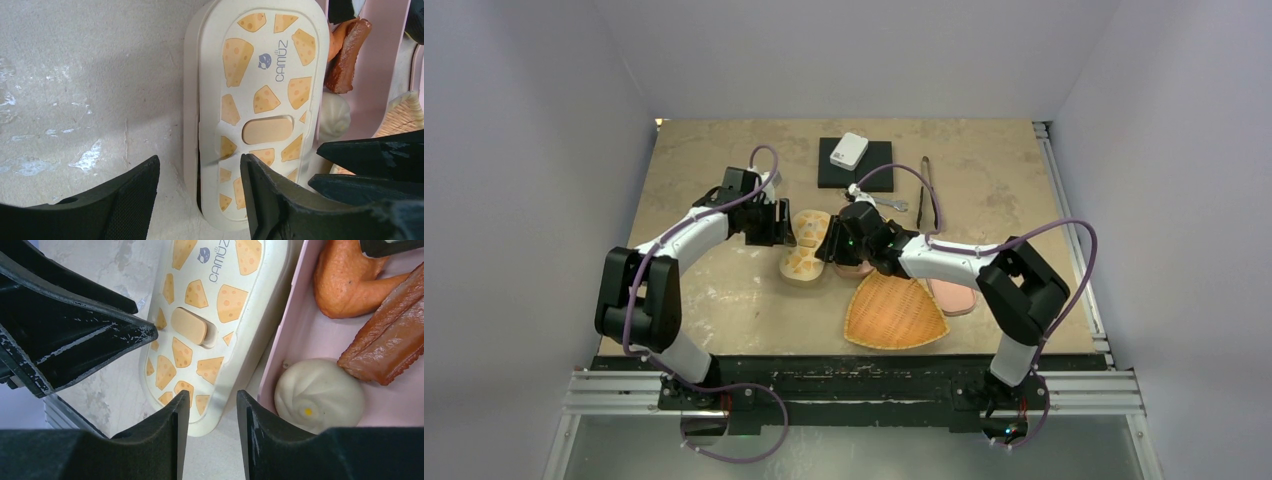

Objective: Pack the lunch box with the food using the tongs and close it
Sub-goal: Close the box lid on the packing box.

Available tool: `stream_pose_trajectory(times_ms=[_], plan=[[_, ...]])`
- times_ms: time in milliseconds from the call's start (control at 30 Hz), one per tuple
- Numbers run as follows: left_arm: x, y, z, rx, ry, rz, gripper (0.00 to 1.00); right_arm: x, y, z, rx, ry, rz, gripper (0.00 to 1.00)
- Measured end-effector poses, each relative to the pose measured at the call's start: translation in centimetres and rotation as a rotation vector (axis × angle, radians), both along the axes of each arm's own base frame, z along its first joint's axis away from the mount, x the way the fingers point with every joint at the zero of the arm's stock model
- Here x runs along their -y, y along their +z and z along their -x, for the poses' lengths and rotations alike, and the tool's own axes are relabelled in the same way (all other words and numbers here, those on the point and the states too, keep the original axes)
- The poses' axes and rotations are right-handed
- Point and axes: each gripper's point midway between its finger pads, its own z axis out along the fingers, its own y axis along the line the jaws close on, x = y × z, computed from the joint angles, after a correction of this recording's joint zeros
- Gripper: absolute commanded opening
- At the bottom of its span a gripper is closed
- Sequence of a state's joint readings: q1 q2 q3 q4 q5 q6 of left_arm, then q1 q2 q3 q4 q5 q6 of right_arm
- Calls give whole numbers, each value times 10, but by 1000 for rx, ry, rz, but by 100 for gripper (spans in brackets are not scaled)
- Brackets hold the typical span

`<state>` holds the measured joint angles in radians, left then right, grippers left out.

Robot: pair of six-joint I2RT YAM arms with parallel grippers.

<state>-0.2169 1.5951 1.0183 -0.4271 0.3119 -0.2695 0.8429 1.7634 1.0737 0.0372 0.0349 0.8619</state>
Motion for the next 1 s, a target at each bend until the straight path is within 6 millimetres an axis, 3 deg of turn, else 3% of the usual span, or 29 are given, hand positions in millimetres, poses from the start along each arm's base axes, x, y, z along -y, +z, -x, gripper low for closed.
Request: stream_pose_trajectory(times_ms=[1000], plan=[[3,0,1,-6,-10,14,58,-8,-12,7,-13,22,13,28]])
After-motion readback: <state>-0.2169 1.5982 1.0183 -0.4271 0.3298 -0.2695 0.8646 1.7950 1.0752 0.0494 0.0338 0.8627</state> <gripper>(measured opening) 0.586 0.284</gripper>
